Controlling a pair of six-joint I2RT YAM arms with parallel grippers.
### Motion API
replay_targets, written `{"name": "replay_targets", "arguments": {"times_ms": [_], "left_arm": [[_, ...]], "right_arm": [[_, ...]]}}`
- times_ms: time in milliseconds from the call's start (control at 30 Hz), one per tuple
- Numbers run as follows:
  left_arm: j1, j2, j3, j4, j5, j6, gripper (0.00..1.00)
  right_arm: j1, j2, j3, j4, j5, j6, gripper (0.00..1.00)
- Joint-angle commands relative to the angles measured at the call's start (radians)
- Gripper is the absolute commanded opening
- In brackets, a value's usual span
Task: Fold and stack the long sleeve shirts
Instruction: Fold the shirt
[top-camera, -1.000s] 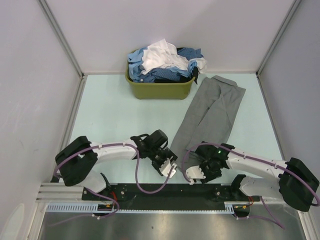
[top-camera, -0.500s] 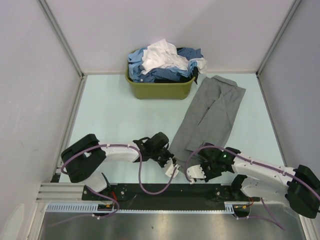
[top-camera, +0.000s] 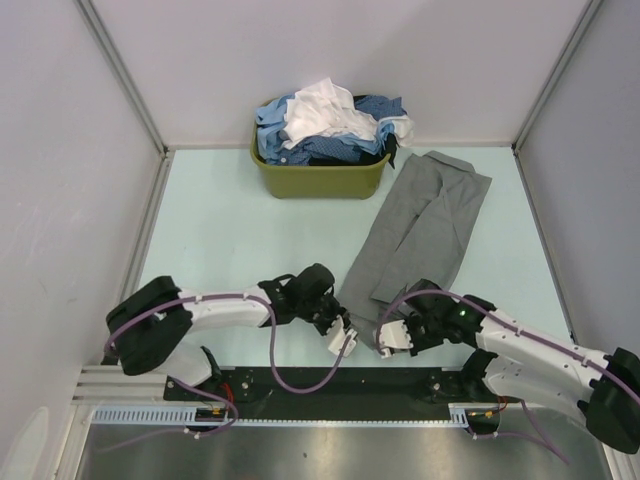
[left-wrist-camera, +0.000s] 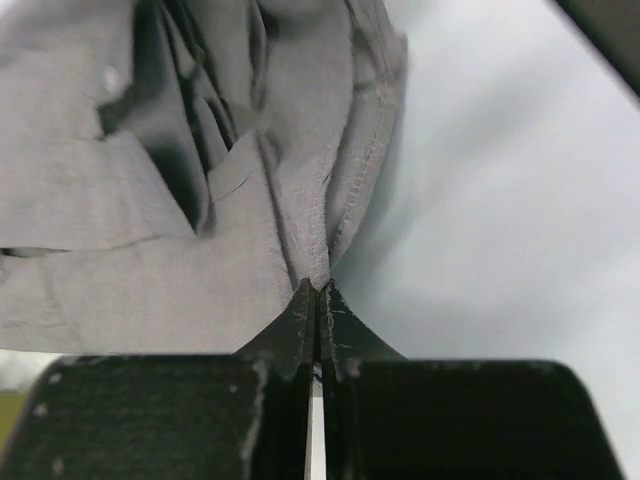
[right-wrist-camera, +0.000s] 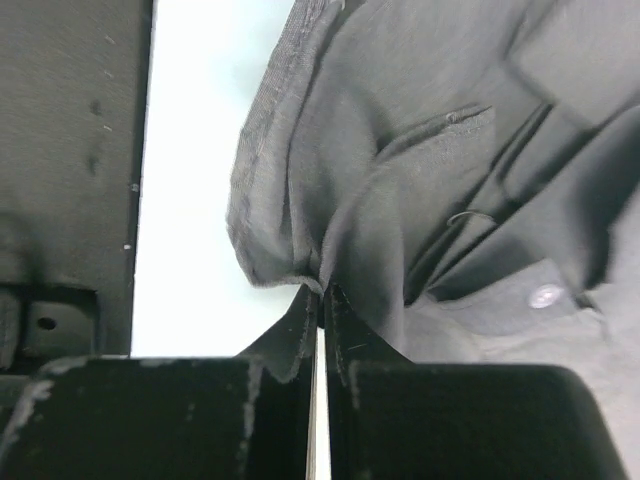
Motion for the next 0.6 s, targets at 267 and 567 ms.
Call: {"name": "replay_targets", "arguments": {"times_ms": [267,567], "left_arm": [[-0.024,-0.177,0.096,-0.304,0.157,-0.025,0.00],[0.105,0.080,0.475,-0.441,0.217,-0.035,0.00]], "right_arm": [[0.136,-0.078,0.178,-0.134,-0.015,0.179,0.00],[-0.168,-0.024,0.275,-0.122,-0.118,0.135,0.00]]}}
